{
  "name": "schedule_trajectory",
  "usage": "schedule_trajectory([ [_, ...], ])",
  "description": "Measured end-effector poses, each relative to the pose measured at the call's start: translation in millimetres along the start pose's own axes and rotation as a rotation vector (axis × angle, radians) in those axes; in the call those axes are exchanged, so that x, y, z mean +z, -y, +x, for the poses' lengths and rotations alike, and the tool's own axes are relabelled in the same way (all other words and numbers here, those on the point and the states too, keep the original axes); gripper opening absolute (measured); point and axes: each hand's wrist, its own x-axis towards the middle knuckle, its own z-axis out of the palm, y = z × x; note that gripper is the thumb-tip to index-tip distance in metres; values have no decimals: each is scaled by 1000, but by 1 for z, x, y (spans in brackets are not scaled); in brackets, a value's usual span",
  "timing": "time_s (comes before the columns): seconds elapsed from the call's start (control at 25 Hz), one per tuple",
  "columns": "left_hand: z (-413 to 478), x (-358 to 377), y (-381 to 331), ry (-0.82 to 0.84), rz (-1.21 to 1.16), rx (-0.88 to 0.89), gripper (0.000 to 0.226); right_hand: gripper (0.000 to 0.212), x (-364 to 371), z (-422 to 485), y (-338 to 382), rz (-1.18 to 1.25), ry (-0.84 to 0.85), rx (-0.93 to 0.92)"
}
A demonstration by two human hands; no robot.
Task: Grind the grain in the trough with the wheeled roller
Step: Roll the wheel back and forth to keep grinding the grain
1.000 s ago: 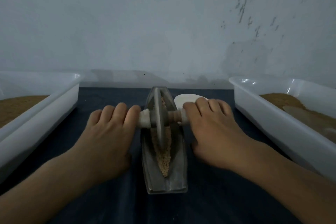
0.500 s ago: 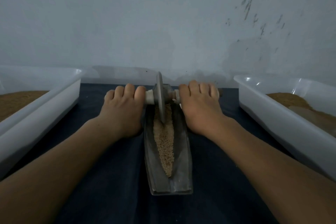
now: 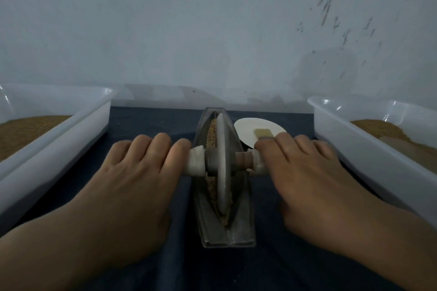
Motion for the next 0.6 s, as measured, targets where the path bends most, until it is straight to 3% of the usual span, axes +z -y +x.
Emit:
schedule_trajectory([
  [0.24,61,41,10,158,138,-135,77,79,41,61,-8,-21,70,71],
  [0.36,97,57,23,220,90,-222,68,72,50,98,-13,-35,56,139],
  [0.48,87,55,24,248,36,-230,80,67,44,100,-9,-47,10,104],
  [0.6,46,30,11,195,61,-125,90,64,28,64,-3,-16,26,47],
])
